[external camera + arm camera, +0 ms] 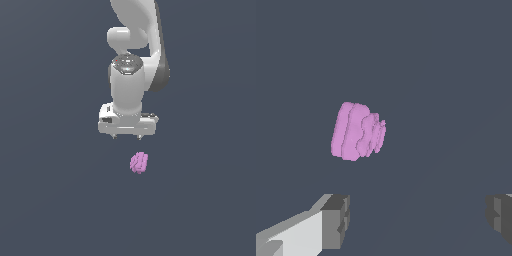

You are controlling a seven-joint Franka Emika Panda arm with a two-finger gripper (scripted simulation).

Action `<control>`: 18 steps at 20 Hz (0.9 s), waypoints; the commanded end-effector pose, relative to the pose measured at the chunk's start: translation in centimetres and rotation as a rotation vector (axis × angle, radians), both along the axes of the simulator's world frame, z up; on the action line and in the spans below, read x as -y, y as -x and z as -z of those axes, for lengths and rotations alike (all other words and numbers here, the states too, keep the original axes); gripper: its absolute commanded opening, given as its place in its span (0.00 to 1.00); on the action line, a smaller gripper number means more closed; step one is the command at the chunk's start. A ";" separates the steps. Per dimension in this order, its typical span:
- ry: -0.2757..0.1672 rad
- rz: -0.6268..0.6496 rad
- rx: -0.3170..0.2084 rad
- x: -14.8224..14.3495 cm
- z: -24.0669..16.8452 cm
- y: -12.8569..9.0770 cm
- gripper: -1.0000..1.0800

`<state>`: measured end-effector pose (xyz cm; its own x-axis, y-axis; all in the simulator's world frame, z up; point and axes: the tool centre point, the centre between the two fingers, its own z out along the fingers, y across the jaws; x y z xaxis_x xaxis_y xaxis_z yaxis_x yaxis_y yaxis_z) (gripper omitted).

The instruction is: Pick up the object and move it to a goal position.

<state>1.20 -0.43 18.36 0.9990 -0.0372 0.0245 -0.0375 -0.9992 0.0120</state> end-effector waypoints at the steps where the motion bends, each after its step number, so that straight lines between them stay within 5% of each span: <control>1: -0.002 0.013 -0.002 -0.3 0.5 -0.3 0.96; 18: -0.015 0.202 -0.021 -4.8 6.8 -4.1 0.96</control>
<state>5.10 4.08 11.96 0.9745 -0.2243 0.0019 -0.2243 -0.9745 0.0003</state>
